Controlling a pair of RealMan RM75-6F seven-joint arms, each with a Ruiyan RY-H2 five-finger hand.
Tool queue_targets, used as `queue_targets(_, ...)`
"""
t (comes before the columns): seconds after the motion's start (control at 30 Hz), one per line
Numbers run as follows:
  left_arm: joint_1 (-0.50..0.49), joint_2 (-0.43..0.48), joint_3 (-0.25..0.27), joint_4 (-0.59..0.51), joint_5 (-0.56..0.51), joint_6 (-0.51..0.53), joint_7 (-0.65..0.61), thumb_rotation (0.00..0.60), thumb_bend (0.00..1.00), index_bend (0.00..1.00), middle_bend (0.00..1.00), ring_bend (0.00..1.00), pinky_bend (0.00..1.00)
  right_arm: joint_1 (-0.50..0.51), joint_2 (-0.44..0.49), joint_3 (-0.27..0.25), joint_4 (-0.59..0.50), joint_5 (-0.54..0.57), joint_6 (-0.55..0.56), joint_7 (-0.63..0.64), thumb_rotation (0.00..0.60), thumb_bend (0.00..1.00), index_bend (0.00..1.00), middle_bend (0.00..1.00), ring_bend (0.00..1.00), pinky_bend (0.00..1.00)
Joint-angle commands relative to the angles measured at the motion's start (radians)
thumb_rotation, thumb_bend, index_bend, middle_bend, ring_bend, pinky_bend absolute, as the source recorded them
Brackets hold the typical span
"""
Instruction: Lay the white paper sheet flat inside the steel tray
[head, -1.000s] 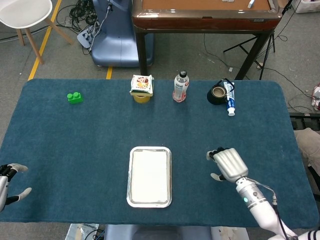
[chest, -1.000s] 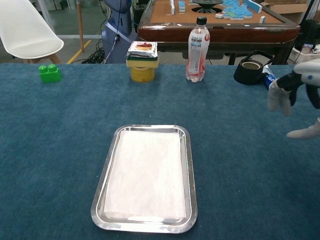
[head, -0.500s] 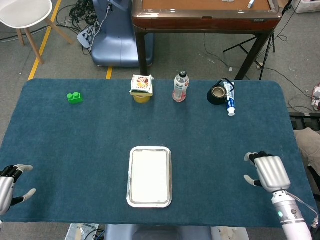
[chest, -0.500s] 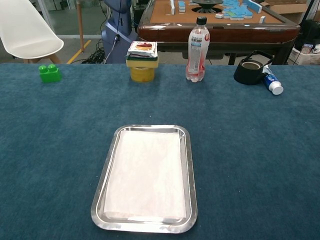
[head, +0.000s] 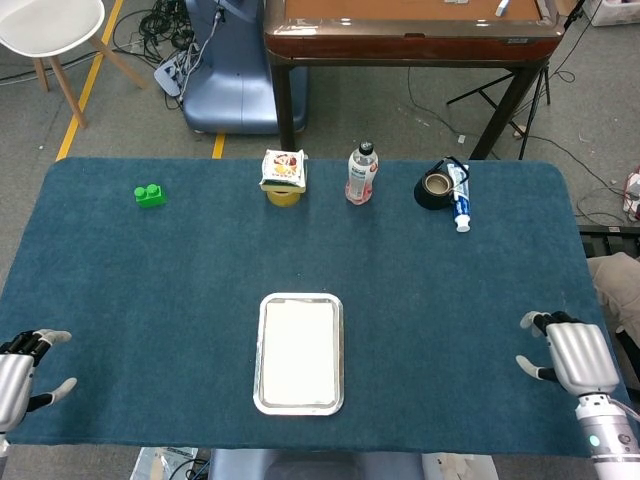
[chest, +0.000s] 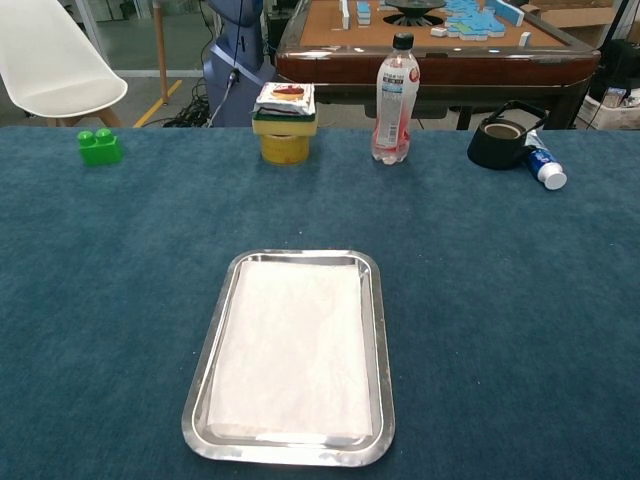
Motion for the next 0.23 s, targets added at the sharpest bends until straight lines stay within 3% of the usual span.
queue_targets(0.03,-0.001,0.0,0.0,0.0,0.0,-0.001,-0.003,0.6,0.01,0.35,0.39,0.32,0.48,-0.01,0.008,0.014,0.011,-0.006,-0.019,0.023,0.6,0.19,0.42,0.5,0.37,0.52)
queue_targets(0.23,-0.002,0.004,0.0,-0.001,-0.007,-0.008,-0.012,0.6,0.01,0.35,0.39,0.32,0.48,-0.021,0.012,0.05,0.027,0.018,-0.06,0.043,0.6,0.19,0.42,0.5,0.37,0.52)
